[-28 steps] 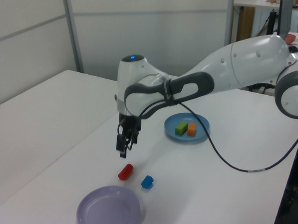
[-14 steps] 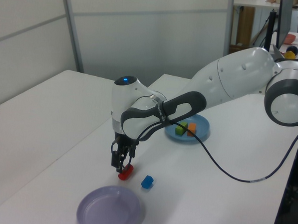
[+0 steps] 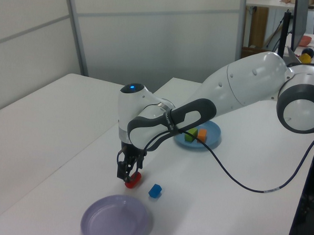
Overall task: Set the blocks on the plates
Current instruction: 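Move the gripper to the red block and grasp it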
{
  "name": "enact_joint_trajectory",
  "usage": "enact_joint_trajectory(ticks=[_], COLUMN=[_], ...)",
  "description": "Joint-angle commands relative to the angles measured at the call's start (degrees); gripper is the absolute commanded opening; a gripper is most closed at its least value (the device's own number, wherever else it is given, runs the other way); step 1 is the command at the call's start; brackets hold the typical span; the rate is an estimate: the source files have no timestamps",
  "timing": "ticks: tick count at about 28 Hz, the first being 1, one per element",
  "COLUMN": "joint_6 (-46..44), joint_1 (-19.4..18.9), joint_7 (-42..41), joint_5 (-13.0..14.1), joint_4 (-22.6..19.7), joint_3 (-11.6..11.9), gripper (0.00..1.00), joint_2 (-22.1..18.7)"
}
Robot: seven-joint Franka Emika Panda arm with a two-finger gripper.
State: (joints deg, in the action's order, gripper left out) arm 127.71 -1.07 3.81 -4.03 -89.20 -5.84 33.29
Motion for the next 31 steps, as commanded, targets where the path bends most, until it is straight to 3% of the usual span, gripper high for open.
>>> enact_joint_trajectory(ticks=[1, 2, 12, 14, 18, 19, 23, 29, 31], joint_6=[2.11, 2.11, 1.76, 1.76, 1.58, 1.41, 1.14, -2.98, -5.01], joint_1=[-1.39, -1.48, -1.48, -1.48, -1.39, -1.39, -1.3, -1.39, -1.83], joint_7=[1.38, 1.38, 1.91, 1.91, 1.56, 1.73, 1.91, 1.91, 2.0], joint_5=[-0.45, -0.45, -0.28, -0.28, -0.36, -0.36, -0.28, 0.69, 2.09], joint_4=[-1.07, -1.24, -1.42, -1.42, -1.42, -1.42, -1.42, -0.46, -0.28], joint_3=[0.4, 0.4, 0.4, 0.4, 0.4, 0.4, 0.4, 0.22, -1.44], gripper=[0.77, 0.74, 0.86, 0.84, 0.53, 0.36, 0.15, 0.12, 0.14], joint_2=[0.19, 0.19, 0.02, 0.02, 0.02, -0.24, -1.21, -4.19, -6.13])
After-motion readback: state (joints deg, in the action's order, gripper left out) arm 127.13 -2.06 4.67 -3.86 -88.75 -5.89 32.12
